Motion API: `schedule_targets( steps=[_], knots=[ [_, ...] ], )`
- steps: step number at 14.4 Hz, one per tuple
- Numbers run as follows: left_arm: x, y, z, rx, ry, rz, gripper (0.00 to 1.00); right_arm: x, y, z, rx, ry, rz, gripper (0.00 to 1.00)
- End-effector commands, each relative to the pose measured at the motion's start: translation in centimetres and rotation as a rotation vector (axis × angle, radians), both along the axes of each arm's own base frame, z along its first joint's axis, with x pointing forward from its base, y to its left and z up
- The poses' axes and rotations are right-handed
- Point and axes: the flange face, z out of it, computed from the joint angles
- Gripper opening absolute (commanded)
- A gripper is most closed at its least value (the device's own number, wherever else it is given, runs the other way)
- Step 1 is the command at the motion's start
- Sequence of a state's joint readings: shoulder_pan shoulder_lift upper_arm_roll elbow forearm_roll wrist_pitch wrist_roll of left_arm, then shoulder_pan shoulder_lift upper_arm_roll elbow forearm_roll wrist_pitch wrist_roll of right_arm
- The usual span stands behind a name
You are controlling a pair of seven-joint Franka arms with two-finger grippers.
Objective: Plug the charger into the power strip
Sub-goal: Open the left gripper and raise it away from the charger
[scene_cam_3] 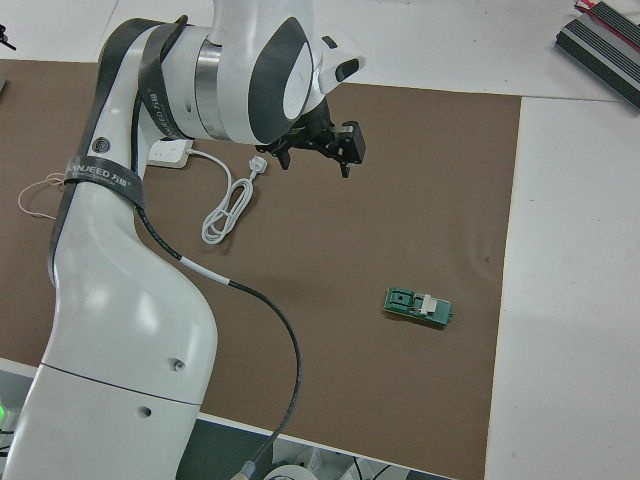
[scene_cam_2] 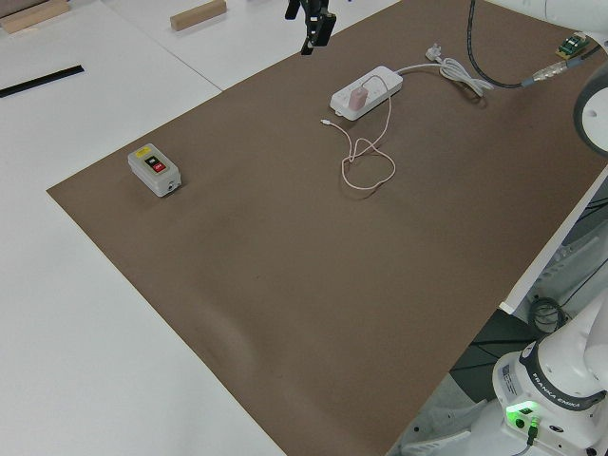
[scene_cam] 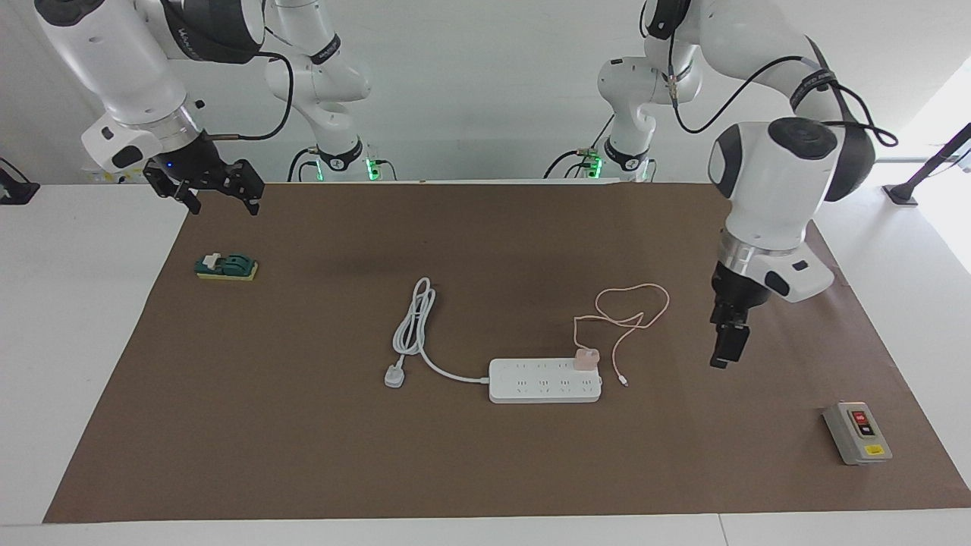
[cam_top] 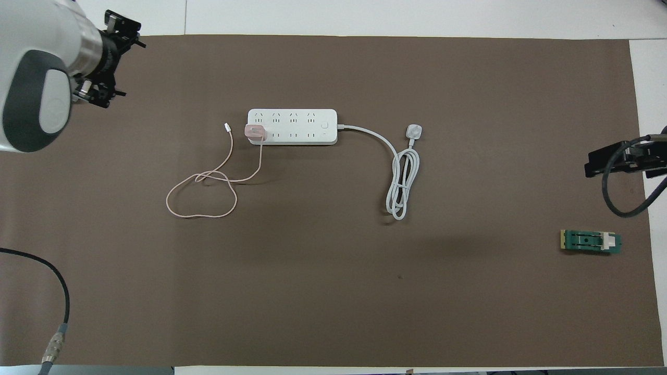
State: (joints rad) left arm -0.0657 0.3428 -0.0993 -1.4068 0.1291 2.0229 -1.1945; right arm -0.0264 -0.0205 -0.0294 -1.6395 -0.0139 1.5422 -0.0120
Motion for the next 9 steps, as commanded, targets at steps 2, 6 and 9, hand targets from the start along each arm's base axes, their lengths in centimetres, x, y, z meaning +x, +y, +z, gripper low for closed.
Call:
schedule_targets(
  steps=[2, 6, 9],
  knots=[
    [-1.2, 8.4, 2.6, 0.111, 0.046, -0.230, 1.00, -0.9, -0.1, 0.2, -0.007, 0.005, 0.013, 1.00],
    [-2.7, 13.9, 4.6, 0.160, 0.078, -0.348, 1.00, -0.9, -0.1, 0.2, -0.007, 0.005, 0.013, 1.00],
    [-4.7, 16.0, 6.5, 0.193, 0.136, -0.486, 1.00, -0.9, -0.1, 0.2, -0.007, 0.005, 0.013, 1.00]
  ],
)
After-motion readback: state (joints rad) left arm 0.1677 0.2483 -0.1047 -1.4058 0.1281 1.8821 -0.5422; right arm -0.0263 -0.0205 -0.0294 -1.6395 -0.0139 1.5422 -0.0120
